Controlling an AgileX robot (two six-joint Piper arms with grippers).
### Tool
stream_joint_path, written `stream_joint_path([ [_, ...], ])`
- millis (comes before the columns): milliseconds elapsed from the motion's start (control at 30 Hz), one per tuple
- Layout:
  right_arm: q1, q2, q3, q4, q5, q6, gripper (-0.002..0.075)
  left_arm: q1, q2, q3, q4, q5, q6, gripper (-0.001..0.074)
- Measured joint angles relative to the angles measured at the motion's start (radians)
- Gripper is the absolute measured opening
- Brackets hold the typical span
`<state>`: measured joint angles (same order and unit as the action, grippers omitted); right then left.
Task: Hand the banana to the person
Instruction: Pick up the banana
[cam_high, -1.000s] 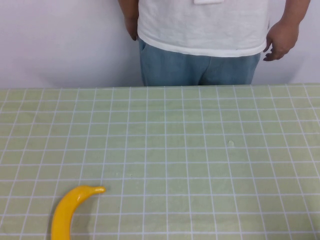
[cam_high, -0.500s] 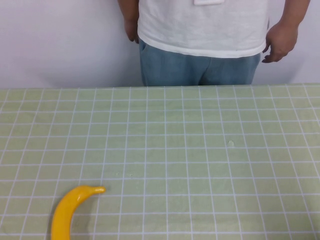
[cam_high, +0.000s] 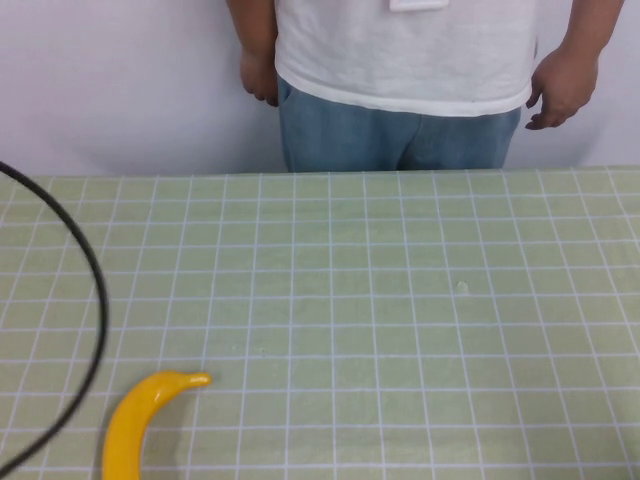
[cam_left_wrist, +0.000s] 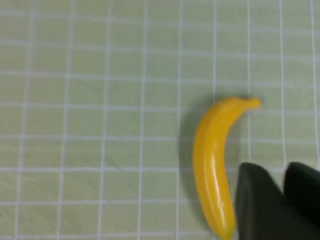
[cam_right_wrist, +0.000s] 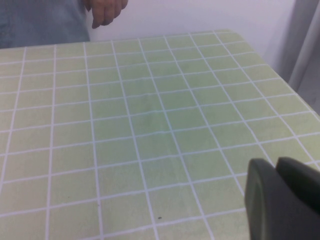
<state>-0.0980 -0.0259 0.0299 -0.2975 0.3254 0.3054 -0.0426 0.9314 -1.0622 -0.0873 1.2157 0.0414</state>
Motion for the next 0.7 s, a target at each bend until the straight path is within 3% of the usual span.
stream_joint_path([
  [167,0.0,0.0,0.0,0.0,0.0,0.0,-0.0009,-0.03,0.016,0.088,-0.006,-0.014,-0.022,0.0275],
  [267,0.0,0.0,0.0,0.0,0.0,0.0,-0.0009,-0.032,0.017,0.167,-0.014,-0.037,-0.027,0.036],
  [533,0.0,0.0,0.0,0.0,0.0,0.0,-0.0009,-0.043,0.045,0.321,-0.055,-0.158,-0.007,0.0399],
  [700,0.0,0.0,0.0,0.0,0.0,0.0,-0.0009,-0.125,0.121,0.341,-0.06,-0.252,-0.02,0.04],
])
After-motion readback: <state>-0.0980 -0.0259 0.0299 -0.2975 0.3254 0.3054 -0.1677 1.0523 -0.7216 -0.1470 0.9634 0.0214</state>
